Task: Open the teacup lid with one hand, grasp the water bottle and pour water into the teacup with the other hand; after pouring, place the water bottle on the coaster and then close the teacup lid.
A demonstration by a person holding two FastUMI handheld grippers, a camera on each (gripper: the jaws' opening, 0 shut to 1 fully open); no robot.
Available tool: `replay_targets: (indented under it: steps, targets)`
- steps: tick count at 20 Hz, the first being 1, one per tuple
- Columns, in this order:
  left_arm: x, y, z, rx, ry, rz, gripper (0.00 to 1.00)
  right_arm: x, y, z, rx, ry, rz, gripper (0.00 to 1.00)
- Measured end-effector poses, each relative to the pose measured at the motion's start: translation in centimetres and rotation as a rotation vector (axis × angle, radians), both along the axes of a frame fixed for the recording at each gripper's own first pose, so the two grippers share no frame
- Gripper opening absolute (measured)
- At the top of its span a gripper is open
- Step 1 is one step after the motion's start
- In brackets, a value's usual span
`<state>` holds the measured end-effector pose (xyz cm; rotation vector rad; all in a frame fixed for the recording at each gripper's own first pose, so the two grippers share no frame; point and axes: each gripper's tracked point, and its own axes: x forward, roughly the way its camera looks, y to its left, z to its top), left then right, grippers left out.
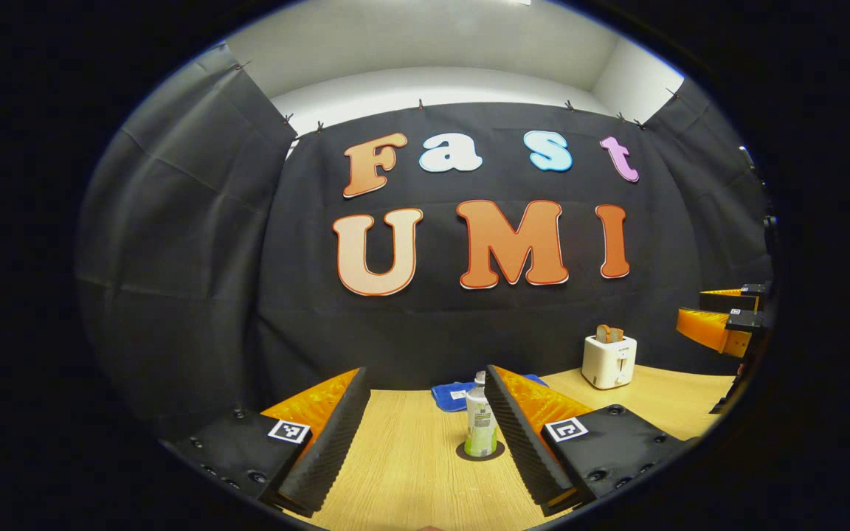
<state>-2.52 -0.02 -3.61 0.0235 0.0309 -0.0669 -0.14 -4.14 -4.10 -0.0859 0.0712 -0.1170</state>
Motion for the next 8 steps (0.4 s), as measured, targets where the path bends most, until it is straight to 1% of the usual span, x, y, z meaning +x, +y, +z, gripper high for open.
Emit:
replay_targets:
  steps: [2,4,7,8]
  targets:
    - [0.1,0.2,-0.3,-0.019,0.002,0.011,1.0,0.1,0.6,-0.1,0.005,0.002,0.011,0.89]
    - [0.1,0.1,-0.9,-0.039,0.013,0.009,0.99,0.1,1.6,-0.7,0.004,0.019,0.046,0.88]
    - [0.5,0.6,-1.4,-0.022,0.016,0.03,1.0,0.3,1.9,-0.6,-0.032,0.013,0.051,0.89]
    - [0.6,0.6,-1.2,-0.011,0.008,0.042,0.98,0.4,2.1,-0.8,-0.037,0.014,0.054,0.89]
